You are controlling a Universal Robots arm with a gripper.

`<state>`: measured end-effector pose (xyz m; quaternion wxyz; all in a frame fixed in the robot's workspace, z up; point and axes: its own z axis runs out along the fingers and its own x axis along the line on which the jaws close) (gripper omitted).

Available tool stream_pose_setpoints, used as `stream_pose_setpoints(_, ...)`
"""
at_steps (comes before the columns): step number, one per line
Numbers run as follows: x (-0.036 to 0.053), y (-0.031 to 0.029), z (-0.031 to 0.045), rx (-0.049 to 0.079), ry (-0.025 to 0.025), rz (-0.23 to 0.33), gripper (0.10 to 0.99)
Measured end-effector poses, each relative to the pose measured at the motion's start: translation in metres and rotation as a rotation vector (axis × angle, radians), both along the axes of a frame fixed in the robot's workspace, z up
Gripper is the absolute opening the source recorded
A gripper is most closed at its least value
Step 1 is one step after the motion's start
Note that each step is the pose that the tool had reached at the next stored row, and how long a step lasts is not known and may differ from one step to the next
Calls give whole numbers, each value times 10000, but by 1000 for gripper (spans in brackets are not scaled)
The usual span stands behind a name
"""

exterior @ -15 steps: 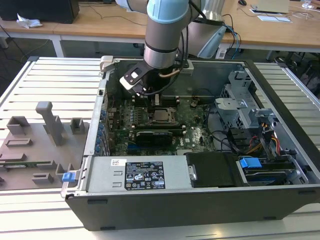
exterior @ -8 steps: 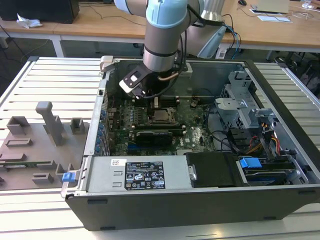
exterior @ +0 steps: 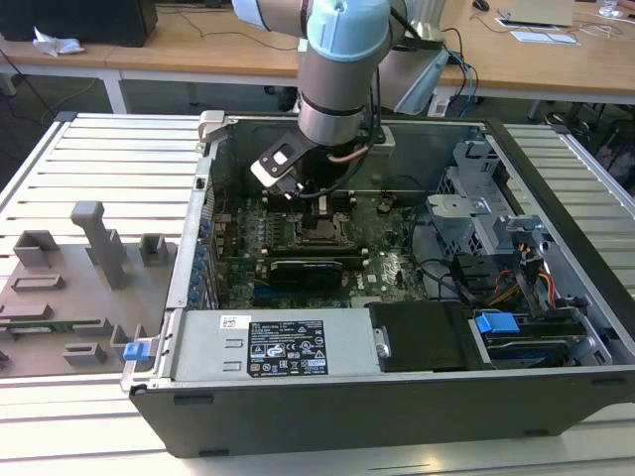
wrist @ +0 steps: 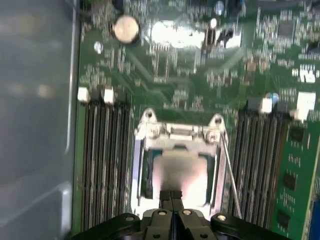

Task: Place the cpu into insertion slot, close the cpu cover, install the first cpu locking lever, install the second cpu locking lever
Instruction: 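Close the cpu cover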

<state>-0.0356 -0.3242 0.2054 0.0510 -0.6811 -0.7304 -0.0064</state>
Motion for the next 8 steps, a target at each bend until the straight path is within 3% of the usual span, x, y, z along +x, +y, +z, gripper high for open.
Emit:
stream_pose_setpoints(3, 168, -2, 0, 102, 28, 4, 106)
stream_pose_setpoints(5, 212, -3, 7, 105, 33, 5, 106)
stream_pose_setpoints(8, 213, -3, 146, 94, 32, 4, 106)
